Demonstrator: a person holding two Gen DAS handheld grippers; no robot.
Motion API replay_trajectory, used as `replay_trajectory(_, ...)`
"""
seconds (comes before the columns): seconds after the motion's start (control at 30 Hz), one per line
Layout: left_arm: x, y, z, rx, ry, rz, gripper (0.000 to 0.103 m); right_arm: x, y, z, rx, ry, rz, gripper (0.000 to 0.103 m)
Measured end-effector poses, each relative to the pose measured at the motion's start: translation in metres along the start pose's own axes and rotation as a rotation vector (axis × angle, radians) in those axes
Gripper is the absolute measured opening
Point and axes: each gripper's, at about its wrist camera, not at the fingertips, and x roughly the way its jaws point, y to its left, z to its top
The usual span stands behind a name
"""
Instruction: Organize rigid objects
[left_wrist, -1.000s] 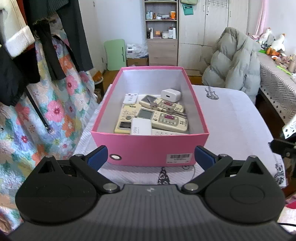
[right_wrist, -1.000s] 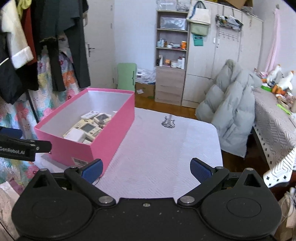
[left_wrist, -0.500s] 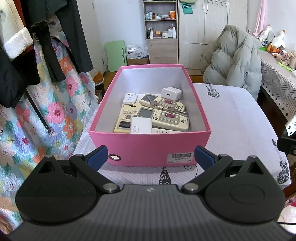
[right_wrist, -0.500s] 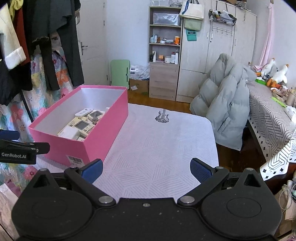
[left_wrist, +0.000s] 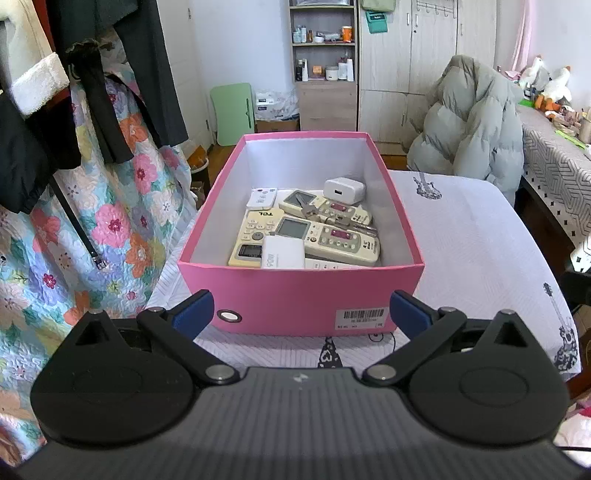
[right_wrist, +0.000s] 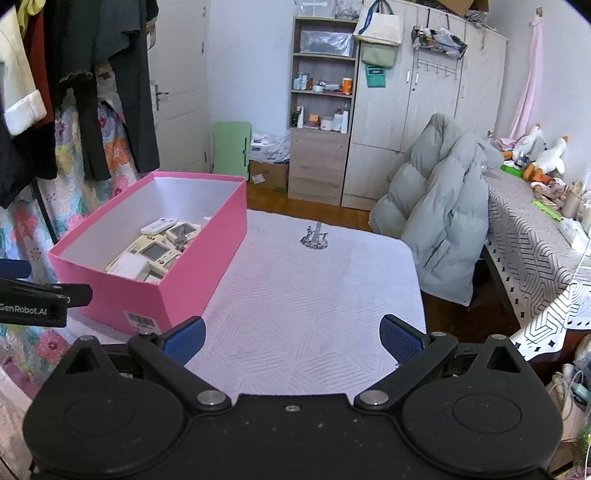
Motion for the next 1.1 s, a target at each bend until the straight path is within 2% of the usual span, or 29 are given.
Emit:
replay_trajectory(0.27,0.0055,-0.0041,-0.0020,0.009,-0.010,0.014,0.103,0.0022,-0.0004,-0.0013,0.004,0.007,-0.003,0.102)
replay_trajectory(0.47,0.0038,-0.0051,-0.0034,0.010,-0.046,0.021,0.103,0.0041,-0.0001,-0.0021,0.006,0.006,0.000,0.102)
replay_trajectory(1.1,0.0011,-0.0054,-0.0051,0.021,-0.046,0.004,0.103,0.0061,-0.0047,-0.0041,0.019,0.021,-0.010,0.102)
